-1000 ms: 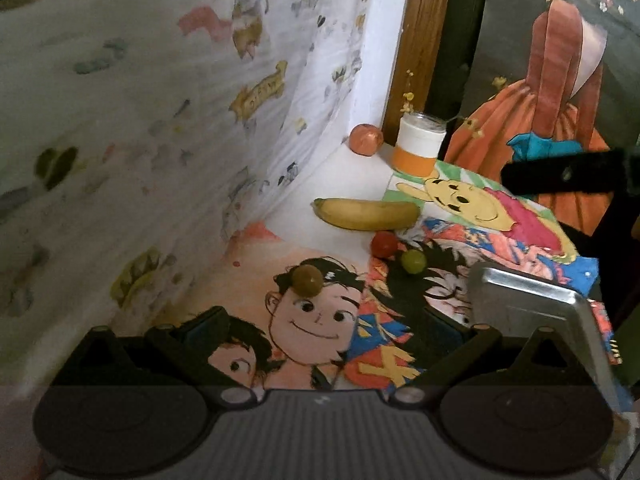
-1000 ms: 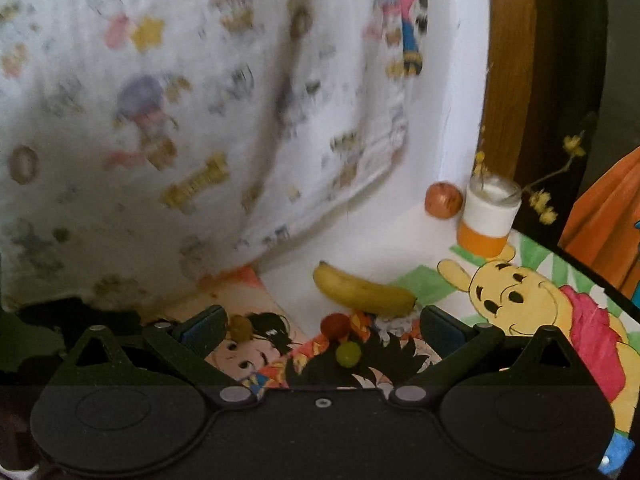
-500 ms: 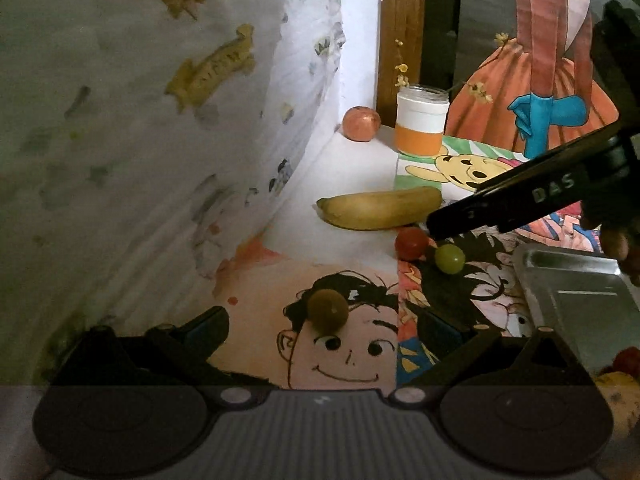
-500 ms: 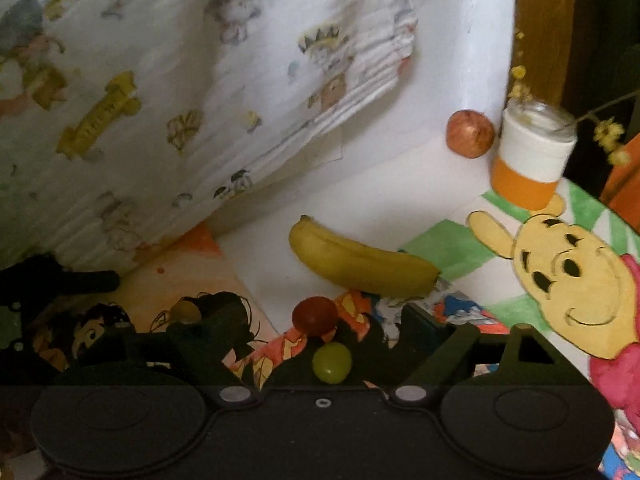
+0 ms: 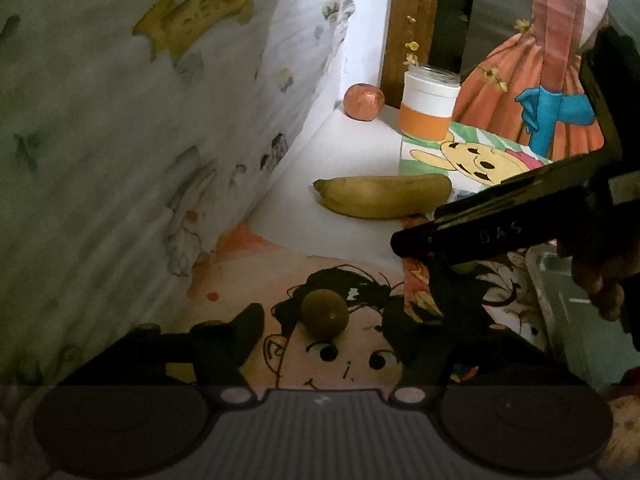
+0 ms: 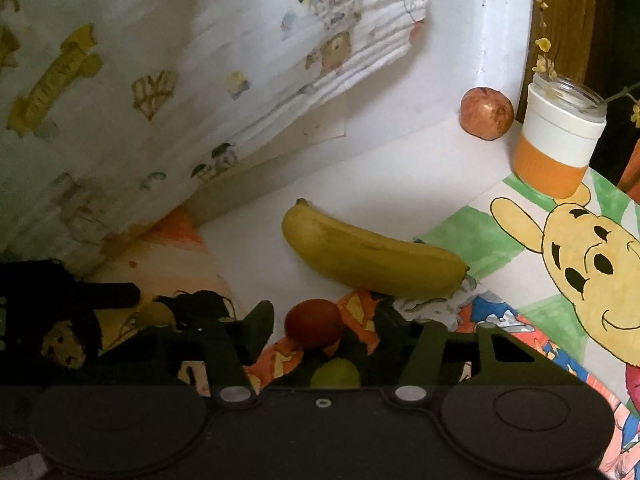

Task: Organize fruits
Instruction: 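Grasp the small brown fruit with the left tool while the right tool grasps the red tomato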

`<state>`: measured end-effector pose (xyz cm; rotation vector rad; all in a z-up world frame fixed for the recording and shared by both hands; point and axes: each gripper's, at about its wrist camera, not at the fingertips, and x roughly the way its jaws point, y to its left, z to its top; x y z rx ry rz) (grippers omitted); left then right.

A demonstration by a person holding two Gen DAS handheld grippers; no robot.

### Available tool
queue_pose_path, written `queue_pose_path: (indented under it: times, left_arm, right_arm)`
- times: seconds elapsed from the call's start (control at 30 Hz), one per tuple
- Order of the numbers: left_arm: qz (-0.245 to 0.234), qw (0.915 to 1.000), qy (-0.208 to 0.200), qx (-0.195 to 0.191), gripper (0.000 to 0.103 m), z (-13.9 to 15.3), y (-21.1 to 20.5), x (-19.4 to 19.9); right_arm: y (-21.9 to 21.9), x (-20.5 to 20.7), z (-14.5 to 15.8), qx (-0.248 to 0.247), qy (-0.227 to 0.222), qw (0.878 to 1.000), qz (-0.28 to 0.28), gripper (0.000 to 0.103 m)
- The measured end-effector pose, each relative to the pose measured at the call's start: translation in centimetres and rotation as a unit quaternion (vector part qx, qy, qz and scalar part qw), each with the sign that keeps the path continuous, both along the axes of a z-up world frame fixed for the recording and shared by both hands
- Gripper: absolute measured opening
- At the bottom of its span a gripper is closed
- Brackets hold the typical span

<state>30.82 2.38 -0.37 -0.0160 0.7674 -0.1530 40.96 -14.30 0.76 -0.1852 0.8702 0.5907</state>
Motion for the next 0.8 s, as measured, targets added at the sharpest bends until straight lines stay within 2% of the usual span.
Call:
queue_pose_path:
  times: [0.07,0.4,0.47,0.53,0.8]
  left_arm:
    - [0.004,1.0000,0.000,0.001,0.060,-0.1,0.0,0.1]
    - [0.005,1.0000,0.004,-0.004,0.037,-0.2,-0.6,0.6]
    - [0.011,0.9999,0.004,-0.005,0.031,-0.3,-0.5,0.6]
    - [0.014,0.9999,0.005,-0.009,0.030,-0.3,-0.3,0.7]
    - [0.019,0.9995,0.009,-0.022,0.030,-0.2,-0.1,0.5]
  right_arm:
    - [0.0,0.0,-0.2,-0.005,0.000,1.000,0.002,0.052]
    - [1.0,-0.4,-0.6,-0.030,-0.018,0.999,0.005,0.043]
    - [1.2,-0.6,-0.5,-0.032,-0.019,0.999,0.009,0.038]
    - [1.3,-0.7,-0.4,-0.033,-0.020,0.999,0.011,0.034]
    - [0.7,-0.6,0.1,-0.015,-0.008,1.000,-0.017,0.034]
